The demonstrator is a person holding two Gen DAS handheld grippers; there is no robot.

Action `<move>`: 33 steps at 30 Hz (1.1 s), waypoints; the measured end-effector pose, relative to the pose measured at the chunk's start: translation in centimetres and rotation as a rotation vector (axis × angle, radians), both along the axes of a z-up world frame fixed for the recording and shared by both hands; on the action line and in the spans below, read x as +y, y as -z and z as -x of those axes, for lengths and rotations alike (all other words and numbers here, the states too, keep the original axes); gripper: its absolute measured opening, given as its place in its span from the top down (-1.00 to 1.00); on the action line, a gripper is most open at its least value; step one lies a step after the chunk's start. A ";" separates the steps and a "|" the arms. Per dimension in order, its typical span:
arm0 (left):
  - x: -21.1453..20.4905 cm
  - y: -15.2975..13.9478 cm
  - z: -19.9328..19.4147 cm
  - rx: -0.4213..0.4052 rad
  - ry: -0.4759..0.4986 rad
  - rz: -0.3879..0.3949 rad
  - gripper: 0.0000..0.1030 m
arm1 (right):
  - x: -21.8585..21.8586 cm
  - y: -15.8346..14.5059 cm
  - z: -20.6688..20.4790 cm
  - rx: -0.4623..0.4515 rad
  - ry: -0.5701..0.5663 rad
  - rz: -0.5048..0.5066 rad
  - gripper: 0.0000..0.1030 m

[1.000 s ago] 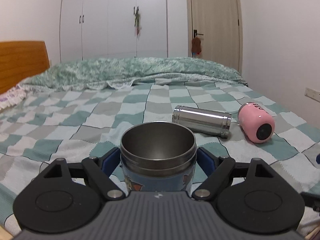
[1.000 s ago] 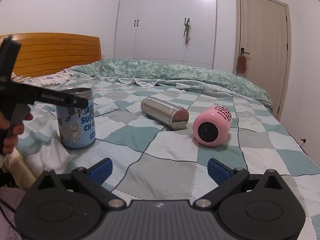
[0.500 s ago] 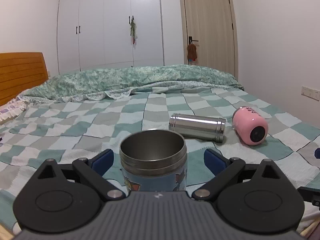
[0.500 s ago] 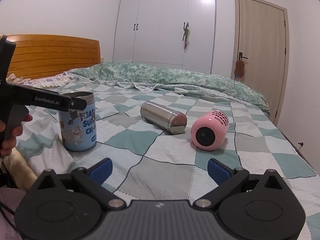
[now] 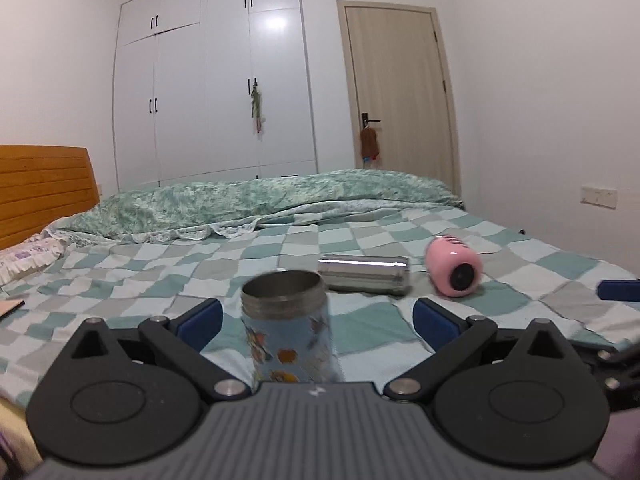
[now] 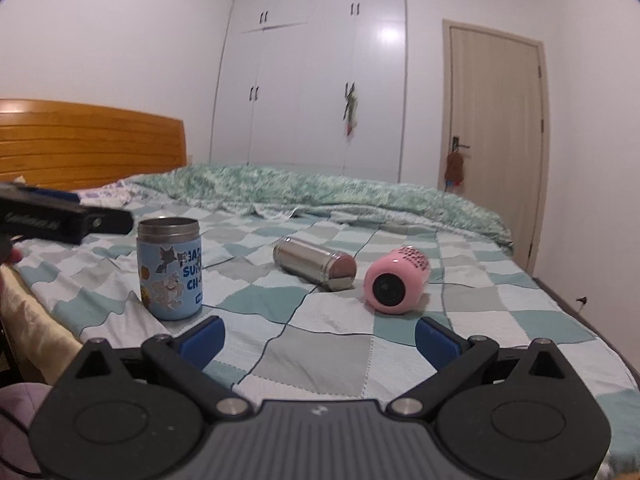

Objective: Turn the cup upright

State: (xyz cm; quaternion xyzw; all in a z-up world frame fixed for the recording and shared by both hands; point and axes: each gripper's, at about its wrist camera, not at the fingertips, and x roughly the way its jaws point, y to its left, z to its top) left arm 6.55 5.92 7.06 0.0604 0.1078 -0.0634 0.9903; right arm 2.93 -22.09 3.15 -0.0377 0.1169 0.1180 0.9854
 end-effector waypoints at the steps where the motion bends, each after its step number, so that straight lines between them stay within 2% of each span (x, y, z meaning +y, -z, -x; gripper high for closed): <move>1: -0.1 0.3 0.9 -0.002 0.002 0.013 -1.00 | 0.0 0.1 0.5 -0.008 0.007 -0.003 -0.98; 6: -0.8 2.4 3.9 -0.018 -0.032 0.045 -1.00 | -0.2 0.5 2.8 -0.051 0.049 -0.002 -0.98; 11: -1.0 4.5 5.4 0.003 -0.064 0.109 -1.00 | -0.7 1.2 4.5 -0.072 0.083 -0.001 -0.98; 17: -1.7 6.4 6.5 -0.038 -0.082 0.103 -1.00 | -1.3 2.3 6.1 -0.108 0.117 0.005 -0.98; 23: -1.5 7.1 5.9 -0.034 -0.119 0.136 -1.00 | -2.2 2.7 6.2 -0.118 0.135 -0.013 -0.98; 33: -1.9 7.1 6.7 -0.075 -0.110 0.115 -1.00 | -2.2 2.9 6.5 -0.135 0.144 -0.026 -0.98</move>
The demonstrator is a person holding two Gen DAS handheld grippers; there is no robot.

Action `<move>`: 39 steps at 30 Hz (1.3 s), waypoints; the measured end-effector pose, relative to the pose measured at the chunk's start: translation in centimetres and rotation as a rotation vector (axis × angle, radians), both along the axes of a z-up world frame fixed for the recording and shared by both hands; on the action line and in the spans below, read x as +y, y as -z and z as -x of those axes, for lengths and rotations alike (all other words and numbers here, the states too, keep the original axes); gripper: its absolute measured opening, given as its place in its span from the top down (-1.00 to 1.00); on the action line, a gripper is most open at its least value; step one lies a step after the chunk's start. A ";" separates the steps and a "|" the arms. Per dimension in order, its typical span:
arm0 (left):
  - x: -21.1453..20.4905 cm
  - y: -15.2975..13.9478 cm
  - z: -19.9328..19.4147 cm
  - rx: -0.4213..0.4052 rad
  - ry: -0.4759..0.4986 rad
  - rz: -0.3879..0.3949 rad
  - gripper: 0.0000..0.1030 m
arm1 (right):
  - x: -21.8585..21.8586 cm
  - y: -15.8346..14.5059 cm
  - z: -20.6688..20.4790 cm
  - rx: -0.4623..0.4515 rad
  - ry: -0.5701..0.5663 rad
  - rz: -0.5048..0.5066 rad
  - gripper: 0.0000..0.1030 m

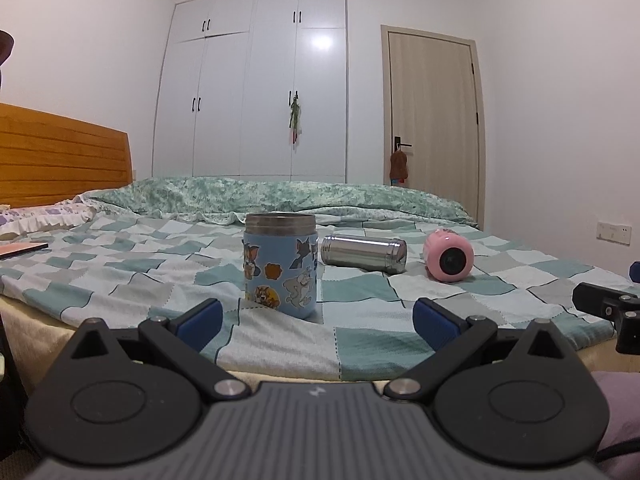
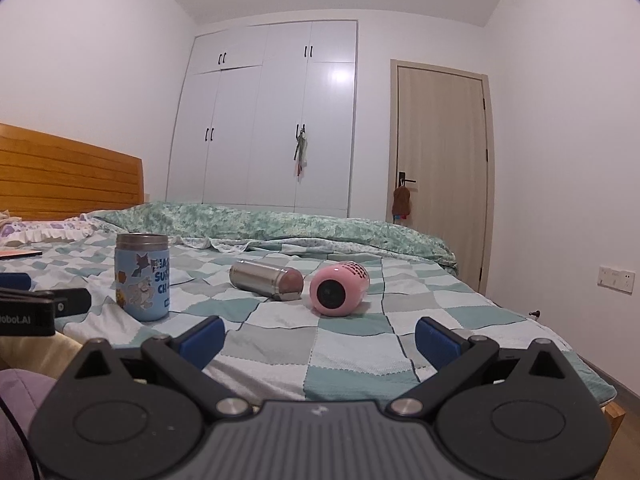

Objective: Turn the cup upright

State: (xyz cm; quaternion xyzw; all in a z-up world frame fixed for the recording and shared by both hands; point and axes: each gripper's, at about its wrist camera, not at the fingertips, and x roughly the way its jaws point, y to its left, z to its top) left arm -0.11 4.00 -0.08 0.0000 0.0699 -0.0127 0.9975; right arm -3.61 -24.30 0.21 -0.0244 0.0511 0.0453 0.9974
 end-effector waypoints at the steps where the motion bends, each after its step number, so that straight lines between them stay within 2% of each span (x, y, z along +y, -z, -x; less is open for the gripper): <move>1: 0.0 0.0 0.0 -0.001 0.001 -0.001 -1.00 | 0.0 0.0 0.1 -0.001 0.001 0.000 -0.98; 39: -0.3 -0.1 0.7 -0.032 0.021 -0.011 -1.00 | 0.0 0.0 0.2 -0.008 0.002 -0.003 -0.98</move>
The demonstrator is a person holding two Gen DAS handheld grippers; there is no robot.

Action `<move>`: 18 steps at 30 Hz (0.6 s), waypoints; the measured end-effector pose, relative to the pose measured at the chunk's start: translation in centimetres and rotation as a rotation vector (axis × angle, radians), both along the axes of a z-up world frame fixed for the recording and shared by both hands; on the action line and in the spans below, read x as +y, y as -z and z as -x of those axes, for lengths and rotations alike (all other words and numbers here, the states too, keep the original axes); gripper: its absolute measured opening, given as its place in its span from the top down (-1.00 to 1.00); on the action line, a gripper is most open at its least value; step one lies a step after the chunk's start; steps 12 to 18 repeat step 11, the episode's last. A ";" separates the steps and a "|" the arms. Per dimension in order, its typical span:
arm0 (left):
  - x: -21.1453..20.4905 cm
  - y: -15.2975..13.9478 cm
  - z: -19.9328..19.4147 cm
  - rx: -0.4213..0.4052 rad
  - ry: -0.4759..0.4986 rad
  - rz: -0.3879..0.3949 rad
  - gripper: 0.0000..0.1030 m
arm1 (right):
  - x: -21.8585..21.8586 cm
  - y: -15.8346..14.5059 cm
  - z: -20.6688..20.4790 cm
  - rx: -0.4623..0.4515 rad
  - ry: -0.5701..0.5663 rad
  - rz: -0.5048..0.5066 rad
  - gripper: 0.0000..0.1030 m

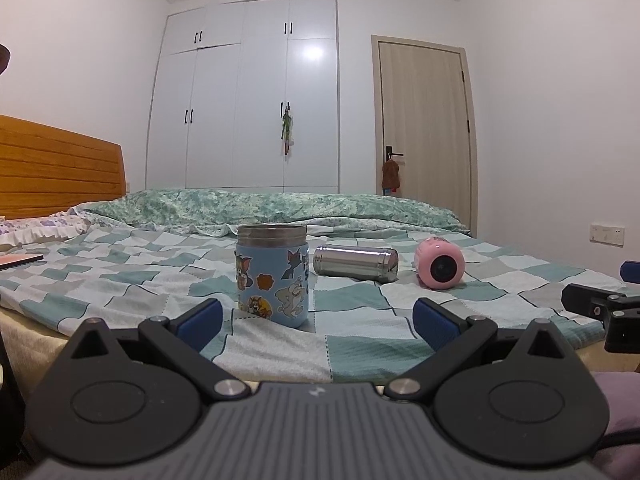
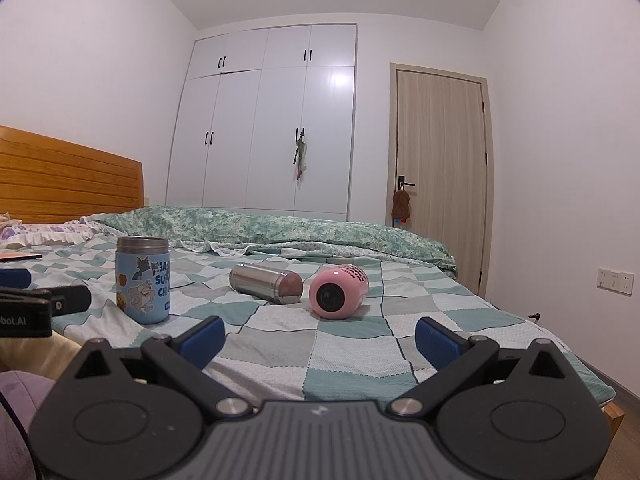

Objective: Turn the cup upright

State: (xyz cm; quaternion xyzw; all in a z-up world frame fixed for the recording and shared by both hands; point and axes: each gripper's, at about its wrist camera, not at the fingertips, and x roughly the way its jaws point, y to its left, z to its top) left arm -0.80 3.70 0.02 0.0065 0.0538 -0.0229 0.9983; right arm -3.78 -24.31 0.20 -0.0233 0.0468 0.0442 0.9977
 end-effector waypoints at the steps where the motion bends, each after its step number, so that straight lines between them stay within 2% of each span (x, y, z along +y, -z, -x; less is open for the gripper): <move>1: 0.0 0.0 0.0 0.000 -0.001 -0.001 -1.00 | 0.0 0.0 0.0 0.000 0.000 0.000 -0.98; 18: 0.1 0.0 0.1 -0.009 0.013 0.008 -1.00 | 0.0 0.0 0.0 0.000 0.000 0.000 -0.98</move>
